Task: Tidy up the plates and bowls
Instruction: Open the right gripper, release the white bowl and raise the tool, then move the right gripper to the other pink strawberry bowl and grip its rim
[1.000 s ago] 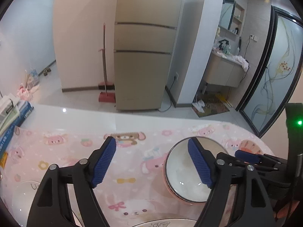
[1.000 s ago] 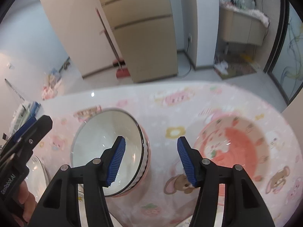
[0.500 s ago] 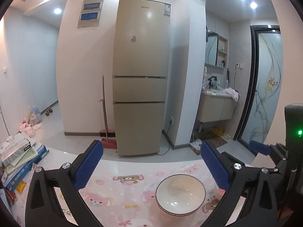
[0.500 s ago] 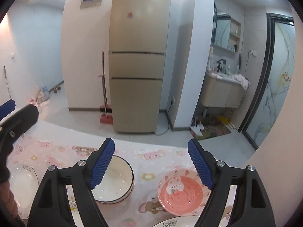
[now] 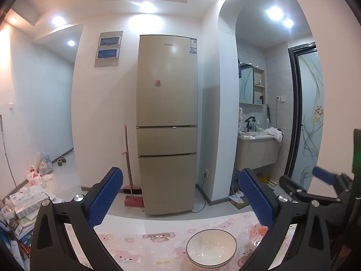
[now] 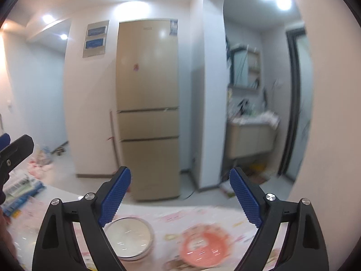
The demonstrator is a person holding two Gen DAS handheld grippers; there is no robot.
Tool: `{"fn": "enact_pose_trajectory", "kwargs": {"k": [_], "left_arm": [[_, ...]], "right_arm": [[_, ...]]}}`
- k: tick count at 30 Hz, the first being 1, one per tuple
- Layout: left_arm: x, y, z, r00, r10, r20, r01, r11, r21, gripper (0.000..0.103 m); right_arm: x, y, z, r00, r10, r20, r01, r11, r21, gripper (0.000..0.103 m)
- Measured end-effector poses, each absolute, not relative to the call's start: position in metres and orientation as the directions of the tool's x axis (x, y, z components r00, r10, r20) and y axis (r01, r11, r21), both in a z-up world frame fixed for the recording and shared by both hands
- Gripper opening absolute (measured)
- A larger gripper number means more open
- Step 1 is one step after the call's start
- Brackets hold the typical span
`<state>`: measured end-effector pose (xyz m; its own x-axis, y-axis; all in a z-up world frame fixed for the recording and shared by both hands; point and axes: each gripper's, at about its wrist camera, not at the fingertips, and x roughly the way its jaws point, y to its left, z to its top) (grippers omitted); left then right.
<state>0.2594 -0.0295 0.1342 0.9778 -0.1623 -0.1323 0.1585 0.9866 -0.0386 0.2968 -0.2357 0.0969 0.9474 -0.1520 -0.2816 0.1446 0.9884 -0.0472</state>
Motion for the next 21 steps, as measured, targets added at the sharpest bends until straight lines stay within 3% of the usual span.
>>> {"fn": "enact_pose_trajectory", "kwargs": {"k": [4,8,13,17,21], "left_arm": [[0.25,-0.033,0.139,0.972,-0.205,-0.118,0.199,0.978,-0.06,0.102],[0.244,-0.037,0.143,0.973,-0.206,-0.102,0.202,0.978,-0.049,0.102],[0.246,-0.032,0.145,0.96,-0.243,-0.137,0.23,0.968,-0.105,0.102],[0.246,-0.03,0.146,0.96,-0.248,-0.134,0.225,0.96,-0.168,0.102],[0.244,-0.048,0.151,0.967,-0.214,-0.137,0.204,0.975,-0.087,0.102]], "right_arm": [[0.273,-0.251,0.114,0.957,-0.181,-0.225,0.184,0.983,-0.005,0.092],[0.253,-0.271,0.119,0.95,-0.217,-0.225,0.234,0.971,0.053,0.092],[0.246,-0.283,0.128,0.938,-0.28,-0.204,0.289,0.957,0.013,0.092],[0.256,-0.3,0.132,0.89,-0.33,-0.315,0.339,0.94,-0.026,0.092],[0.259,-0.32,0.13,0.878,-0.335,-0.343,0.343,0.939,-0.04,0.092]]}}
